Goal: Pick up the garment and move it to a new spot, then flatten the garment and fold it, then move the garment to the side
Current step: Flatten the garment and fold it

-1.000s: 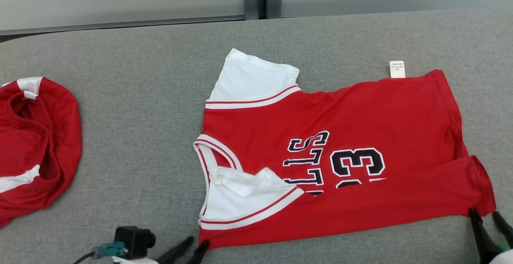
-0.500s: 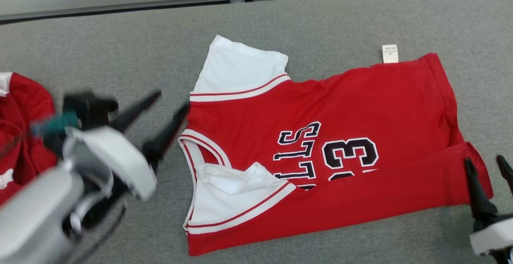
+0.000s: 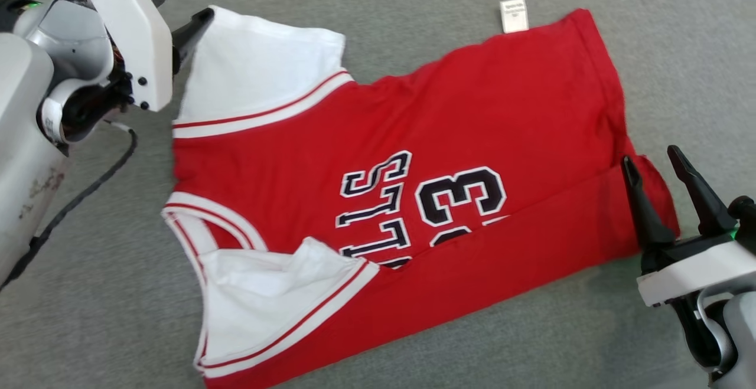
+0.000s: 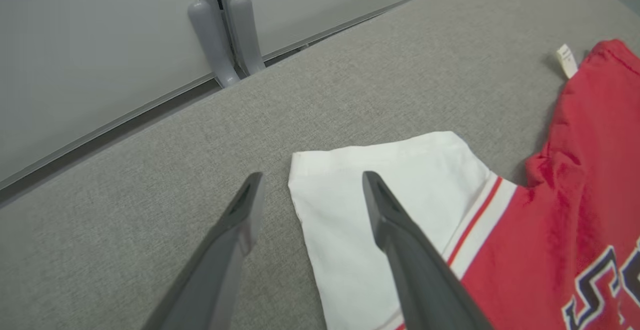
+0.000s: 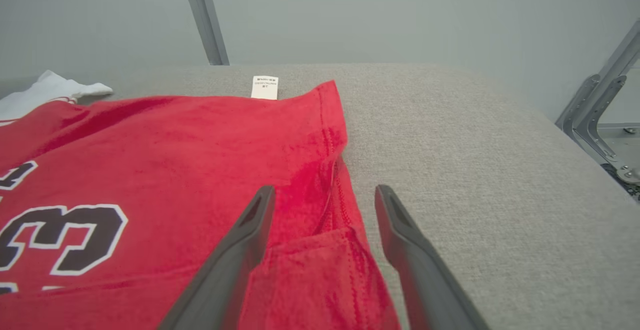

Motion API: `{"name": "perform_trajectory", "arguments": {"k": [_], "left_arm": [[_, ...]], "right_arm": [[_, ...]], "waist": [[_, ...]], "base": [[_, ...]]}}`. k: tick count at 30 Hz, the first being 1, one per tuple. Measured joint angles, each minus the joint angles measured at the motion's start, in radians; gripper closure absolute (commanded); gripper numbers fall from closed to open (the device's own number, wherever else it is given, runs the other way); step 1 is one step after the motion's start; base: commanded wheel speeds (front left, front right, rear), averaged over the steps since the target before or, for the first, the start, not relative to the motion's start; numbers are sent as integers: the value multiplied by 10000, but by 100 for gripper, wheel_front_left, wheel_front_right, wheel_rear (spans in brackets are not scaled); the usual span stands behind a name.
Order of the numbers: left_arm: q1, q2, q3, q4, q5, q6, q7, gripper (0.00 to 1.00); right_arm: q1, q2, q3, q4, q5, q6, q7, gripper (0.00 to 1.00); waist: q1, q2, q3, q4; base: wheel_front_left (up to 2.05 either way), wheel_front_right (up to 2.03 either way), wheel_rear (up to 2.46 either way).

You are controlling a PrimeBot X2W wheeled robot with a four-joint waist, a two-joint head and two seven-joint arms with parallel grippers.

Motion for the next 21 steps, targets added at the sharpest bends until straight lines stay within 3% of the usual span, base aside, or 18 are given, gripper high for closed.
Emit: {"name": "perform_trajectory", "arguments": {"k": [9,20,21], "left_arm": [[-574,-115,-339,1824,211,-263,397,0],[-1143,-12,-627,2911,560,-424,495,1],[-1173,-48,-652,2957,523,-426,569,26]], "right_arm": [[-296,209,360,625,221,0,-435,0],[-609,215,606,1007,261,0,-663,0],[-616,199,614,1030,251,0,-673,0]], "waist": [[0,0,611,-1060],[0,0,885,-1375],[0,0,891,-1363]], "base": [[0,0,0],[0,0,0],[0,0,0]]}}
